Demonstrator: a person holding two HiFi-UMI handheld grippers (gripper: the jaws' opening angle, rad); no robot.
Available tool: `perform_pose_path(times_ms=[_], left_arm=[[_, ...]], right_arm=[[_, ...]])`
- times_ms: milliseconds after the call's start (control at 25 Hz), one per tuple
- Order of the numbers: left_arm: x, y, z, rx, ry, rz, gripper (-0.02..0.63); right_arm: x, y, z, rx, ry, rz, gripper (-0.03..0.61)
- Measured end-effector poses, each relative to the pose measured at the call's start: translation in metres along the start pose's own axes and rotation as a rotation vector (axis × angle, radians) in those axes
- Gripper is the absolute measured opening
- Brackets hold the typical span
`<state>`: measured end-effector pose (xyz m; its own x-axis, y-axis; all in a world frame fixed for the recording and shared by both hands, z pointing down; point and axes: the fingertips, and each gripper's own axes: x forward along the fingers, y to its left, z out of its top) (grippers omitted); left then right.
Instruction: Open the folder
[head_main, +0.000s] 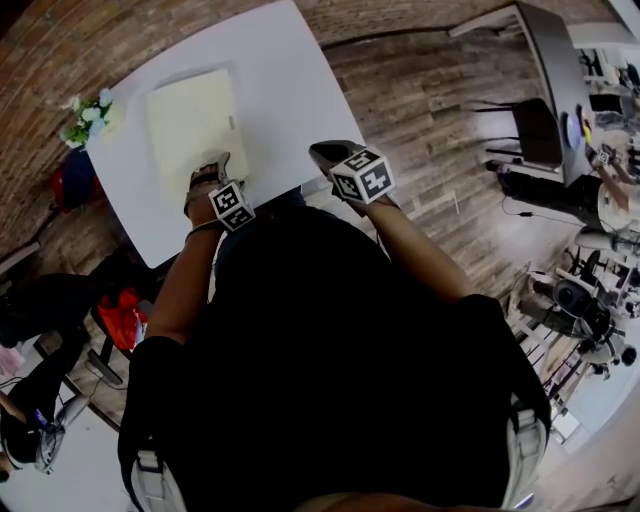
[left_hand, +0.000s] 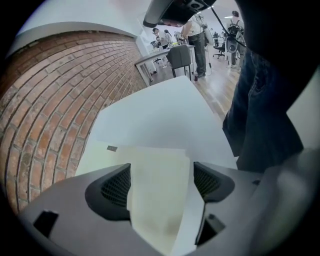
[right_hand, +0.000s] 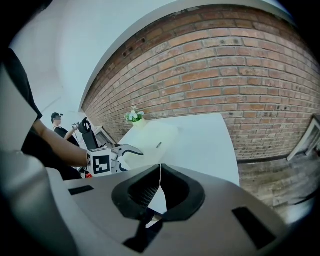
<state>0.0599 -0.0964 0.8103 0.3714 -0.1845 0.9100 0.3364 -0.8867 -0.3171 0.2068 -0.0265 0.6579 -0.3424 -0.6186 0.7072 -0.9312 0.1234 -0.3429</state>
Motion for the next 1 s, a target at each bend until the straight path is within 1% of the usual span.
perform_pose_path(times_ms=[240, 360, 600, 880, 1000], left_arm=[[0.000, 0.001, 0.004, -0.029, -0.023, 0.022, 0.383], [0.002, 0.000, 0.002, -0.042, -0.034, 0.025, 0.360], [-0.009, -0.002, 0.007, -0.057, -0.068, 0.038, 0.250], [-0.019, -0.004, 0.012, -0.109, -0.116, -0.016, 0.183], [-0.024, -0.003, 0.014, -0.125, -0.138, -0.024, 0.146]], right_arm=[[-0.001, -0.001, 0.002, -0.022, 0.011, 0.018, 0.028], [0.002, 0.000, 0.001, -0.034, 0.018, 0.030, 0.028], [0.004, 0.005, 0.004, -0.057, 0.026, 0.048, 0.028], [0.006, 0.008, 0.009, -0.077, 0.031, 0.059, 0.028], [0.007, 0.009, 0.011, -0.085, 0.029, 0.061, 0.028]])
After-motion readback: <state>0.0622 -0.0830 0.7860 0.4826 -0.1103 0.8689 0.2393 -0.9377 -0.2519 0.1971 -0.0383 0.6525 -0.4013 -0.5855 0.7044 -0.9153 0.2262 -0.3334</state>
